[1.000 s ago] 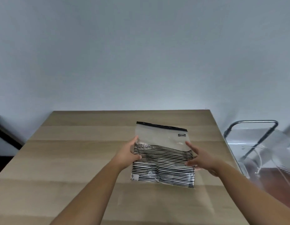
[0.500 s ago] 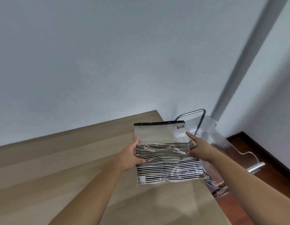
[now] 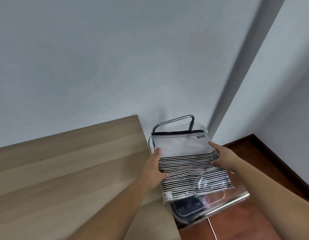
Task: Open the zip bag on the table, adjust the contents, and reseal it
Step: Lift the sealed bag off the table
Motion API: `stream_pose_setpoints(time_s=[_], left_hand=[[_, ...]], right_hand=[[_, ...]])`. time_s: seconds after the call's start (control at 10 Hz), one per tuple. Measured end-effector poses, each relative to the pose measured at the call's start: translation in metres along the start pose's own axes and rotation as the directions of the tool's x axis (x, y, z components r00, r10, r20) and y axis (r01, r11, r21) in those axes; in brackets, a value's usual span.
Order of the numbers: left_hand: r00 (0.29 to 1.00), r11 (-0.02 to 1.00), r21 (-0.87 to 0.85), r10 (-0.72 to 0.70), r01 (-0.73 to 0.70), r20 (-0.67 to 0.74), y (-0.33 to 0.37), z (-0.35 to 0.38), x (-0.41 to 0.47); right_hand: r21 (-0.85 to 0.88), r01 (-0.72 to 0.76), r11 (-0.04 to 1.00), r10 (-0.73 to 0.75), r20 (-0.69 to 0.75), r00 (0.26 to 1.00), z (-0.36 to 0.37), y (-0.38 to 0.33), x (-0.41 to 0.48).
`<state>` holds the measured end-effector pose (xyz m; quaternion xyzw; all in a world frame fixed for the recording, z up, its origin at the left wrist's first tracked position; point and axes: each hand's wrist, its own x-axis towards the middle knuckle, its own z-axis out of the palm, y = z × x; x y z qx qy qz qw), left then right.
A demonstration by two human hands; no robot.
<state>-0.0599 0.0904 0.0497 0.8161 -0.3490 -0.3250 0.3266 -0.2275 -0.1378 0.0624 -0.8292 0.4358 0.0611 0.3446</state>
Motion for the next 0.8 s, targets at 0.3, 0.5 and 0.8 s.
stream_pose_setpoints(time_s=[0.3, 0.5, 0.8], left_hand=[[0.979, 0.977, 0.083, -0.200, 0.197, 0.026, 0.007, 0.056, 0.026], [0.926, 0.920, 0.267, -0.338, 0.287, 0.169, 0.016, 0.070, 0.041], [0.976, 0.914, 0.399, -0.148, 0.074, 0.159, 0.019, 0.060, 0.034]], right_hand=[[-0.130, 0.018, 0.991, 0.005, 0.173, 0.985, 0.015, 0.042, 0.054], [-0.253, 0.096, 0.963, -0.020, 0.290, 0.957, 0.028, 0.056, 0.067], [-0.205, 0.080, 0.975, -0.029, 0.241, 0.970, 0.040, 0.059, 0.054]])
